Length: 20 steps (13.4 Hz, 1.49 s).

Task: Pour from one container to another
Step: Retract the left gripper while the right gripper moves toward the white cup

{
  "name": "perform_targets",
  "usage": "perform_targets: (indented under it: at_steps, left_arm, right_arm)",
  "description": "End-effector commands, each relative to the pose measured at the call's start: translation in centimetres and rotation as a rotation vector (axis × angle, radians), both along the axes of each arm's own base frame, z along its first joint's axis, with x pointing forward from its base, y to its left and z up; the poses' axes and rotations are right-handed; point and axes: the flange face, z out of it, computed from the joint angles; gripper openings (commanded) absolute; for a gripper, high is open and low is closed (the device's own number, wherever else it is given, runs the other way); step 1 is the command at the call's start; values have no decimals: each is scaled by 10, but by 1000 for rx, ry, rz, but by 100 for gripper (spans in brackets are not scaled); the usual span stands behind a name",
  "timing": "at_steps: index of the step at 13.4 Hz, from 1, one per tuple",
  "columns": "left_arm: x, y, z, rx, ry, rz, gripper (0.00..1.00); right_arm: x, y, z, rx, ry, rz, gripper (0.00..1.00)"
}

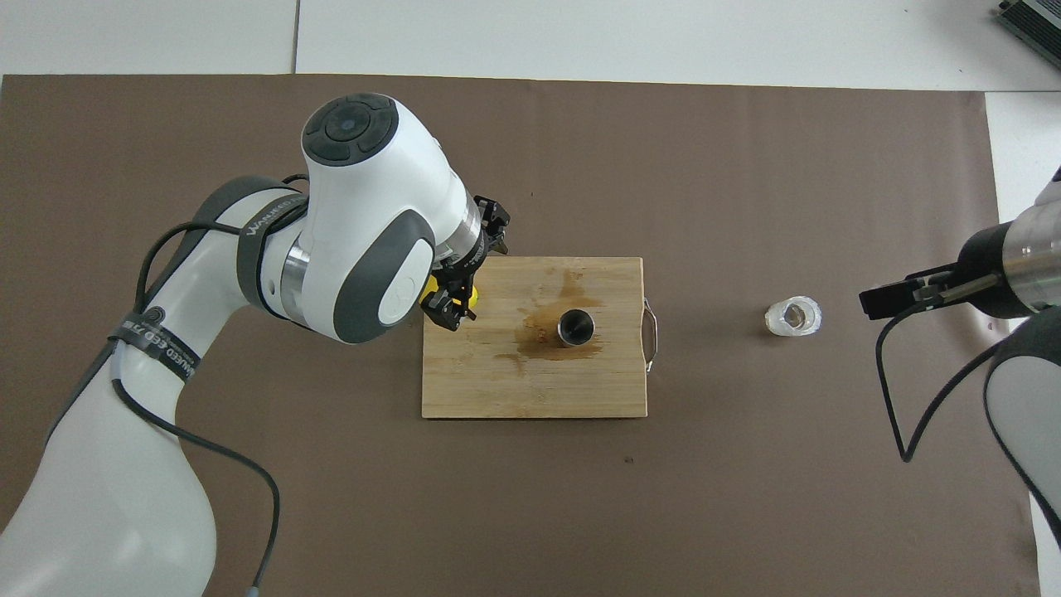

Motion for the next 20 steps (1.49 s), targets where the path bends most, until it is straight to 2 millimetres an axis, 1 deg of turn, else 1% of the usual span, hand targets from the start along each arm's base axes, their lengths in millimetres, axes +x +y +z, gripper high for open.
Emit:
perform_targets:
  at_steps: [1, 3, 6, 8, 9, 11, 12, 13, 15, 16, 18, 19, 20]
  left_arm:
    - [1, 47, 28, 52, -14, -55, 100]
    - [4, 85, 44, 51, -9, -152, 100]
    - [6, 139, 62, 45, 7, -274, 100]
    - [9, 178, 67, 33, 14, -344, 100]
    - [10, 197, 70, 27, 16, -390, 100]
    - [10, 234, 71, 26, 29, -467, 100]
    - [10, 250, 72, 23, 28, -499, 100]
    - [10, 265, 74, 16, 26, -541, 100]
    - [8, 294, 73, -3, 32, -640, 100]
    - [8, 303, 75, 1, 30, -699, 100]
    - [6, 312, 78, -5, 23, -739, 100]
    - [4, 320, 80, 1, 35, -760, 100]
    - [1, 323, 83, 10, 43, -797, 100]
  right_arm:
    - [-7, -27, -23, 85, -10, 141, 100]
    - [-7, -45, -49, 92, -35, 250, 100]
    - [-2, -59, -89, 186, -28, 390, 100]
    - [2, -76, -120, 238, -64, 479, 100]
    - [0, -83, -136, 274, -83, 528, 100]
    - [-5, -90, -159, 279, -149, 647, 100]
    - [-7, -90, -170, 292, -174, 707, 100]
    - [-7, -96, -187, 316, -188, 766, 100]
    - [-7, -107, -213, 372, -233, 826, 100]
    - [-7, -112, -221, 378, -240, 851, 100]
    - [-7, -111, -231, 402, -250, 861, 100]
    - [-7, -110, -238, 415, -259, 879, 100]
    - [-6, -111, -246, 433, -278, 896, 100]
